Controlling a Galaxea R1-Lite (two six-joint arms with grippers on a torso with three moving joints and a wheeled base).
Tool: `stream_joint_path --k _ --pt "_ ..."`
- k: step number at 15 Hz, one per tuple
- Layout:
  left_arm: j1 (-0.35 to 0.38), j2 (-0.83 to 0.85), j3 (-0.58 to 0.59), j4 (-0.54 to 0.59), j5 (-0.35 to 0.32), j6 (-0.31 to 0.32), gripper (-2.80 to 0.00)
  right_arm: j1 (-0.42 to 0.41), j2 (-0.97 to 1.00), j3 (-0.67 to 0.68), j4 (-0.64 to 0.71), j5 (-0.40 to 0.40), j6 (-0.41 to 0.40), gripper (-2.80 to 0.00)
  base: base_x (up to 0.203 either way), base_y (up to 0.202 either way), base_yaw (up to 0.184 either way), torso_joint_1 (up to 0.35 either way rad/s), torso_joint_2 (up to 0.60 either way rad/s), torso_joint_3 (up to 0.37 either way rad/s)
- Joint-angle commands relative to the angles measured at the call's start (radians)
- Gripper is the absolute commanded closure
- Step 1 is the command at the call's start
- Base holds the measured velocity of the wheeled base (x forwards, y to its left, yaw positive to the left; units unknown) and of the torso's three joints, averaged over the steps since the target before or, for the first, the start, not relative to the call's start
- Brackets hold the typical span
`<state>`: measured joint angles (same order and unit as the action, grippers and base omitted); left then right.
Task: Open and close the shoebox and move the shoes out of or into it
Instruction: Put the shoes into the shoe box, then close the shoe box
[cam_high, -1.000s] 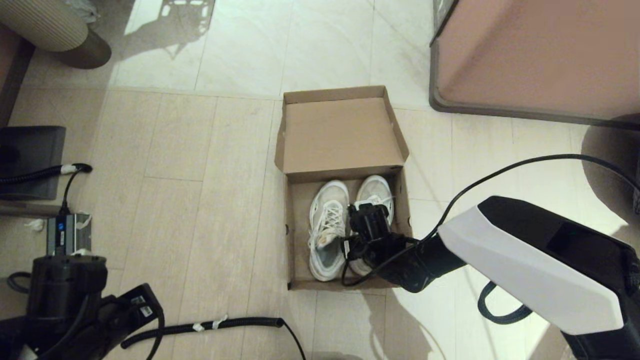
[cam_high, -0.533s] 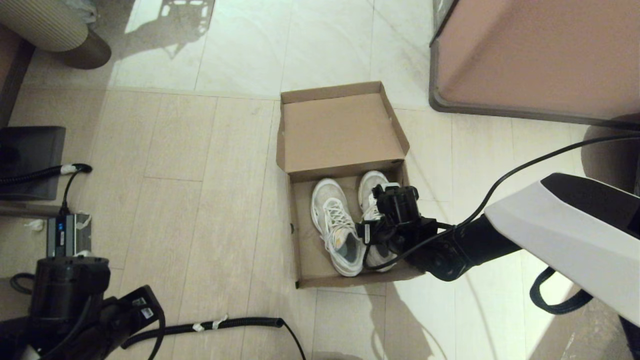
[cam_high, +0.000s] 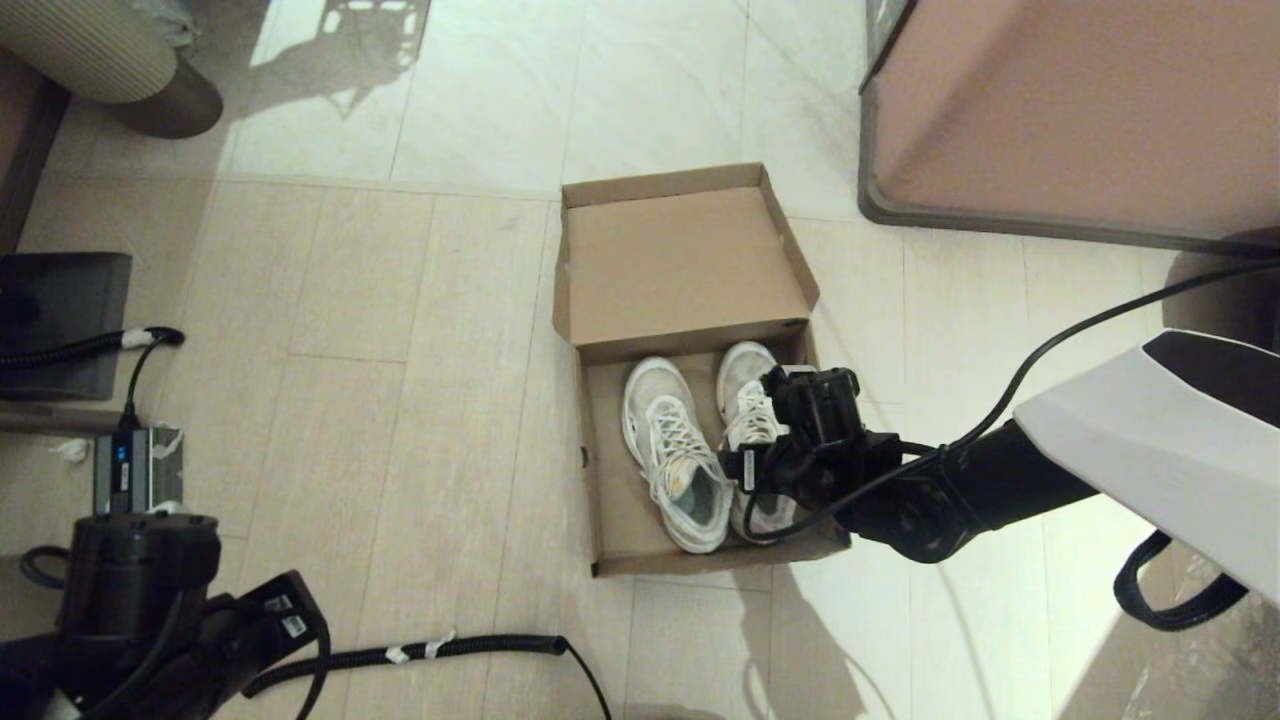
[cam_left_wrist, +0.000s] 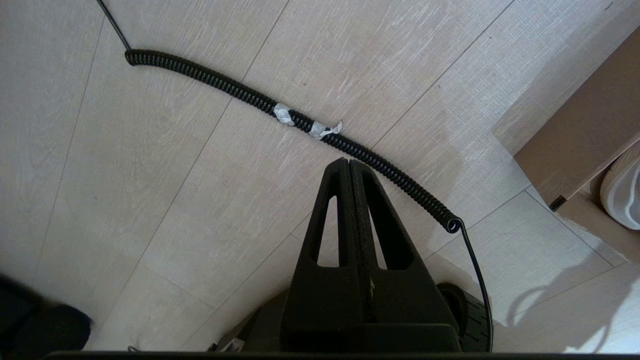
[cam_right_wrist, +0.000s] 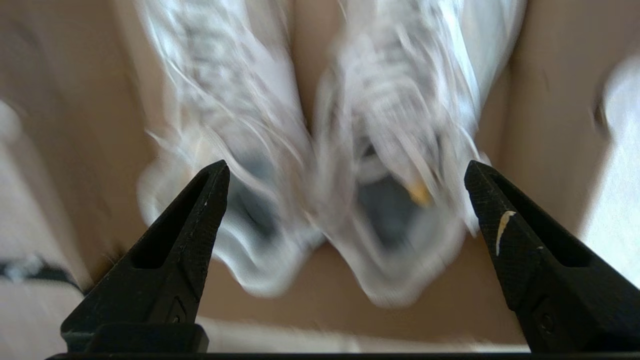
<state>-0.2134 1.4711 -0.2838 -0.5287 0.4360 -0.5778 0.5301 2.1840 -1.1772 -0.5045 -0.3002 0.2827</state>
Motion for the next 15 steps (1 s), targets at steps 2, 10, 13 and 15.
stream_joint_path --k 2,10,13,15 --pt "0.0 -0.003 0.003 -0.004 0.004 -0.002 0.0 -0.045 0.048 0.017 -0.011 0.004 0.038 0.0 0.0 0.0 0.0 0.0 0.0 0.0" --pt "0.002 -0.014 0.022 -0.004 0.01 -0.002 0.0 -0.091 0.175 -0.114 -0.021 0.069 0.104 0.0 0.0 0.0 0.0 0.0 0.0 0.0" --pt "0.002 -0.017 0.026 -0.004 0.01 -0.004 0.0 -0.071 0.191 -0.077 -0.02 0.061 0.097 0.0 0.0 0.0 0.0 0.0 0.0 0.0" --pt "0.002 -0.017 0.026 -0.004 0.01 -0.002 0.0 -0.048 0.189 -0.03 -0.024 0.061 0.1 0.0 0.0 0.0 0.0 0.0 0.0 0.0"
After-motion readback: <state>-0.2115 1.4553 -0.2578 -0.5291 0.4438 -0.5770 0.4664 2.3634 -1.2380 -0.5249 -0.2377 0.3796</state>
